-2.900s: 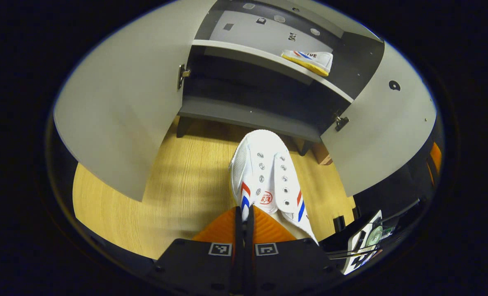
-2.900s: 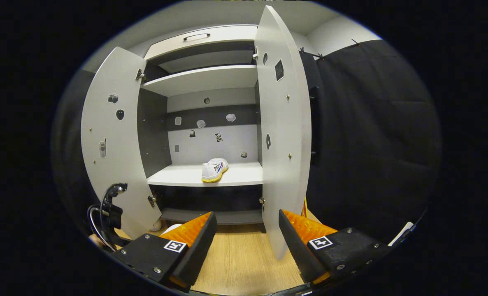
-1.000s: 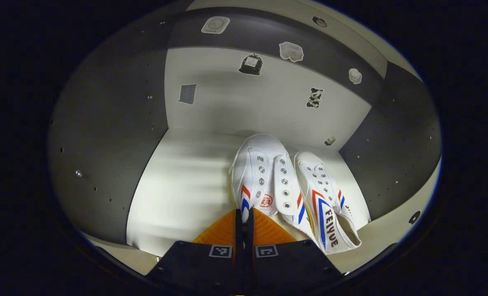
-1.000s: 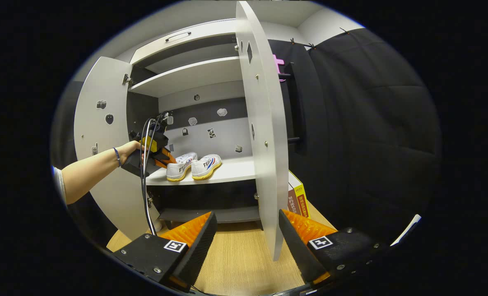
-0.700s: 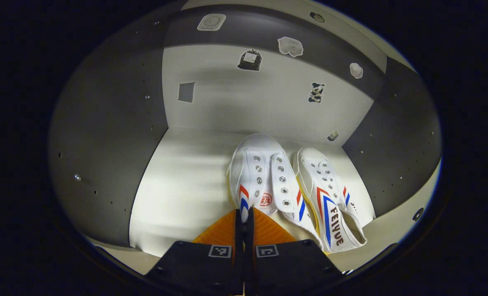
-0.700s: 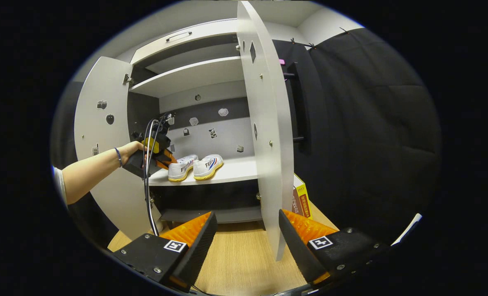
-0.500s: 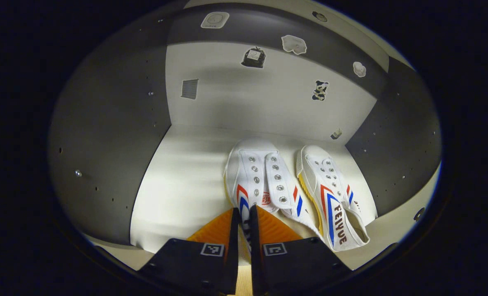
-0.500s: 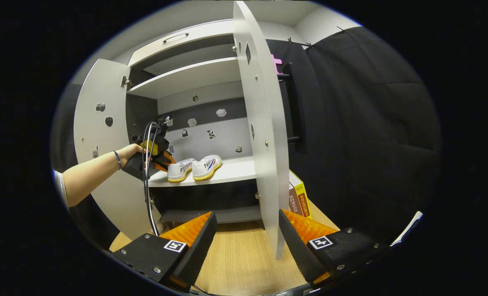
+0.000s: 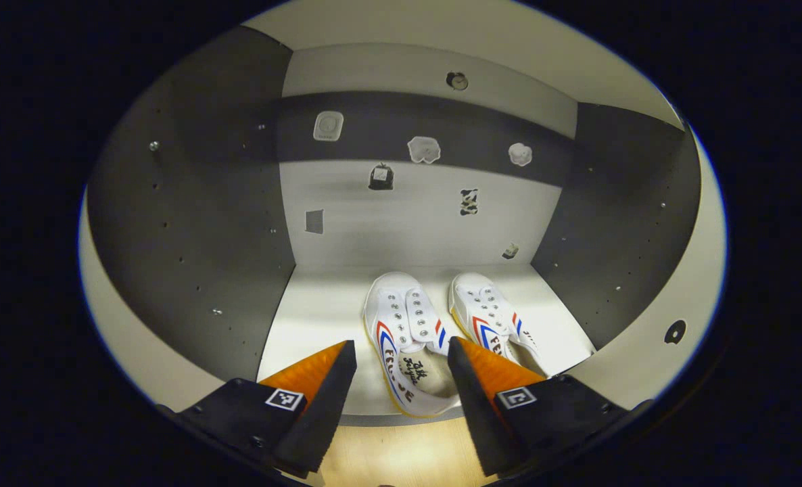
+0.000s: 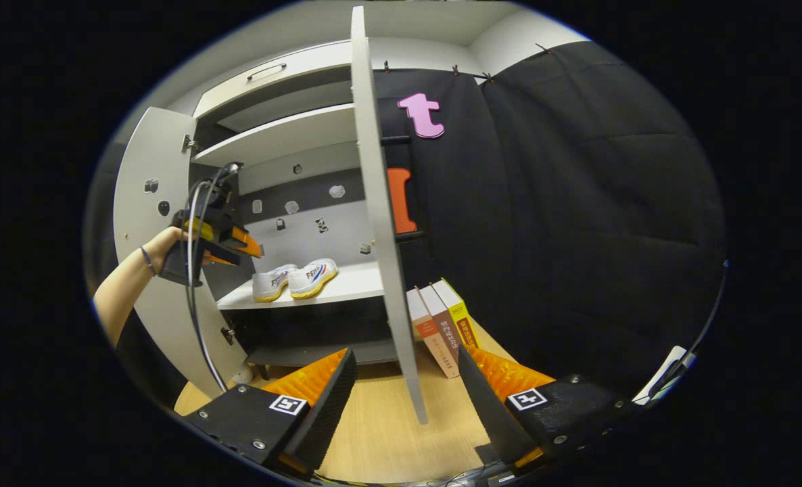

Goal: Grab one shoe with the right hand and put it into the shoe cabinet, grab the other shoe with the left hand and put it into the shoe cabinet; then close the right door with the right hand and the left door with the left hand.

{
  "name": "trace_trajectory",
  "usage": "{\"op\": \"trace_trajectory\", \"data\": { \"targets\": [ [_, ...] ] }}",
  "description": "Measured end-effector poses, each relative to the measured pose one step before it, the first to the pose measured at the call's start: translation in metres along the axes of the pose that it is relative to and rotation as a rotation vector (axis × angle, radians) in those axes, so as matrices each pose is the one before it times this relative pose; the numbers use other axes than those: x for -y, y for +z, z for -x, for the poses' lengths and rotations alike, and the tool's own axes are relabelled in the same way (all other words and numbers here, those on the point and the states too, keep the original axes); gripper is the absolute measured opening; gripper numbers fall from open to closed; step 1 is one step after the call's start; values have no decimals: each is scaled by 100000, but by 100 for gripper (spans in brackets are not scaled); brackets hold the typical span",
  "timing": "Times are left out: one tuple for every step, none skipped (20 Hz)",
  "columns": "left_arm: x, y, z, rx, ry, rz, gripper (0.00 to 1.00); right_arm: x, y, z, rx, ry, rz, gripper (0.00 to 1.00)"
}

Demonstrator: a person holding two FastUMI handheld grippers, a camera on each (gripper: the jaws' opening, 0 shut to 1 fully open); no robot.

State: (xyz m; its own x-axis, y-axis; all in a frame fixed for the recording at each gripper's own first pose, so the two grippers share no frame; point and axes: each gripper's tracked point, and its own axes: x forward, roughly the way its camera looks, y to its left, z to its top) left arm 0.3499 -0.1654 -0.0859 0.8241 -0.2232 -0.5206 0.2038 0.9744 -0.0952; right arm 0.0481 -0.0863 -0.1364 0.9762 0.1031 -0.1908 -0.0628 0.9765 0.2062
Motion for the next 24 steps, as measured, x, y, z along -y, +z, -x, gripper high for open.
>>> {"op": "trace_trajectory", "data": {
  "targets": [
    [407, 674, 1586, 4098, 362, -1492, 100, 852, 92, 4, -14, -1353, -5, 93],
    [199, 615, 1541, 3967, 913, -1836, 99, 846, 139, -68, 47, -1112, -234, 93],
    [215, 557, 1553, 3857, 633, -1476, 98, 741, 295, -81, 637, -1049, -232, 93],
    [372, 672, 1445, 4076, 380, -726, 98, 708, 197, -70, 779, -789, -63, 93],
    [165, 684, 1690, 3838, 865, -263, 97, 706, 272, -224, 732, -756, 495, 93],
    [11, 617, 1550, 3398, 1064, -552, 99, 507, 100, -127, 18, -361, 621, 93],
    [-83, 658, 1473, 3282, 1170, -371, 97, 452, 59, -184, 83, -108, 689, 93],
    [34, 362, 1432, 2617, 1052, 349, 97, 309, 44, -407, 157, 217, 771, 93],
    [-23, 309, 1429, 2180, 618, 676, 97, 220, 160, -180, 32, 445, 588, 93],
    [-91, 359, 1461, 2449, 899, 664, 97, 368, 52, -472, 410, 280, 820, 93],
    [-290, 254, 1229, 2283, 967, 491, 97, 225, -76, -620, 203, -15, 869, 93],
    [-311, -22, 1532, 2122, 1117, 589, 97, 78, -10, -551, 244, 425, 676, 93],
    [-83, 110, 1386, 1998, 169, 940, 97, -122, 259, -639, 190, 909, 511, 93],
    [-23, -6, 1208, 1061, -197, 978, 97, -127, 115, -474, -119, 1076, 382, 93],
    [-209, -275, 1193, 636, 257, 688, 95, -143, -129, -632, -285, 1034, 510, 93],
    [-360, -91, 1060, 900, 1011, 392, 97, -197, -150, -606, -12, 773, 375, 92],
    [-326, 26, 956, 1148, 1101, -95, 95, -107, -15, -654, 132, 669, 700, 92],
    [-474, 31, 995, 1284, 1562, -311, 97, -130, 166, -565, 550, 529, 915, 93],
    [-555, 111, 1025, 1257, 1974, -212, 95, -59, 286, -375, 409, 367, 761, 92],
    [-512, 112, 1077, 1122, 1703, -105, 95, -91, 317, -323, 354, 600, 285, 93],
    [-549, 21, 1014, 804, 1466, 67, 94, -238, 218, -224, 410, 840, -115, 93],
    [-456, -10, 953, 472, 1125, 178, 97, -282, 139, -155, 350, 1146, -424, 92],
    [-478, -17, 947, 333, 1030, 67, 97, -153, 68, -25, -24, 355, 86, 92],
    [-556, -100, 640, 64, 956, -287, 99, 49, 30, -128, 262, 188, 423, 92]
  ]
}}
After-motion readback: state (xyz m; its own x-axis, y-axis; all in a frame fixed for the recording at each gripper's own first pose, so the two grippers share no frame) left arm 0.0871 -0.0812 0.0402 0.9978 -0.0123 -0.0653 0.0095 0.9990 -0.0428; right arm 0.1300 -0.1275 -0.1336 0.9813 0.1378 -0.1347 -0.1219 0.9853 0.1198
